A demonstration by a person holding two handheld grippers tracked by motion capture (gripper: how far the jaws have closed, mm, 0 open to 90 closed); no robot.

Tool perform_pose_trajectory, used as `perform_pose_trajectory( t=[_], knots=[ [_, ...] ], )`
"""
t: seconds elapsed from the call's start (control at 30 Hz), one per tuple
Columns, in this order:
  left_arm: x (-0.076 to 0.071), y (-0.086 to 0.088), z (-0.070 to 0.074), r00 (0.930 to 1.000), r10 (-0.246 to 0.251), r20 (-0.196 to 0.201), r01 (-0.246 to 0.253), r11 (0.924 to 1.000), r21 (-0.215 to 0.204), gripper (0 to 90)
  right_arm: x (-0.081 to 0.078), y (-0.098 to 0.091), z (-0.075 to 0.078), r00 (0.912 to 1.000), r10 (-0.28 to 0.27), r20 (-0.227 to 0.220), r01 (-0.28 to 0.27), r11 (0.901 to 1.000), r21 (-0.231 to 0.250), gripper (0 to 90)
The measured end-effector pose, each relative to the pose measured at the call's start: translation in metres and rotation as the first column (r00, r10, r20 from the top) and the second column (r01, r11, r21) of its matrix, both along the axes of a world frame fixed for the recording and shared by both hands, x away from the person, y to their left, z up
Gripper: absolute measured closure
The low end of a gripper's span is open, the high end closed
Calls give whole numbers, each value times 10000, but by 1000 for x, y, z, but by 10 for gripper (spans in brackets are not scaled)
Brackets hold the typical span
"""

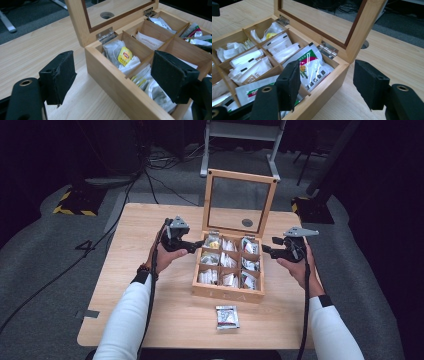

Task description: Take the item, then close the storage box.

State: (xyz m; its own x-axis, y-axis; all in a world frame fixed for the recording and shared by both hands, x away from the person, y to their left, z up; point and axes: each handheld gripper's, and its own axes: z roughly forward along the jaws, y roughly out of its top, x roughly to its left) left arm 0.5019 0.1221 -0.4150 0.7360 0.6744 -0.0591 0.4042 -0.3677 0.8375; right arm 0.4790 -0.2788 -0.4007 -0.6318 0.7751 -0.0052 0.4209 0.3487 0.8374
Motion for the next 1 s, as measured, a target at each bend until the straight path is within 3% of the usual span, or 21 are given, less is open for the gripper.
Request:
perform_pose_trajectory(
  t=[0.13,0.2,0.37,0.47,0.5,0.6,0.67,0.73,0.83,1.0],
  knots=[
    [9,-8,3,9999,146,-46,-146,9999,61,203,8,-1,0,9999,-136,49,135,9999,78,395],
    [15,-13,5,9996,293,36,-294,9995,137,210,15,-1,-1,9997,-219,-136,219,9998,36,383],
    [35,-26,11,9990,451,-47,-449,9978,493,210,31,0,-3,9995,-298,-136,299,9995,132,374],
    [47,-34,13,9986,528,-62,-522,9961,711,210,43,1,-3,9988,-410,-284,409,9992,-34,371],
    [50,-37,13,9984,550,-129,-540,9959,732,210,45,2,-4,9991,-409,-97,408,9991,-147,372],
    [59,-43,13,9984,562,-93,-551,9944,903,208,56,4,-4,9979,-485,-437,481,9988,-98,350],
    [64,-46,13,9978,644,-154,-631,9952,747,210,61,6,-5,9983,-535,-231,532,9985,-152,352],
    [67,-48,12,9978,635,-182,-617,9943,871,213,67,6,-8,9966,-514,-641,516,9987,14,330],
    [72,-50,8,9971,699,-287,-666,9924,1031,209,74,6,-10,9955,-693,-650,697,9976,39,329],
    [81,-47,3,9928,1064,-550,-1016,9914,829,215,81,7,-16,9944,-727,-769,744,9970,195,334]
  ],
)
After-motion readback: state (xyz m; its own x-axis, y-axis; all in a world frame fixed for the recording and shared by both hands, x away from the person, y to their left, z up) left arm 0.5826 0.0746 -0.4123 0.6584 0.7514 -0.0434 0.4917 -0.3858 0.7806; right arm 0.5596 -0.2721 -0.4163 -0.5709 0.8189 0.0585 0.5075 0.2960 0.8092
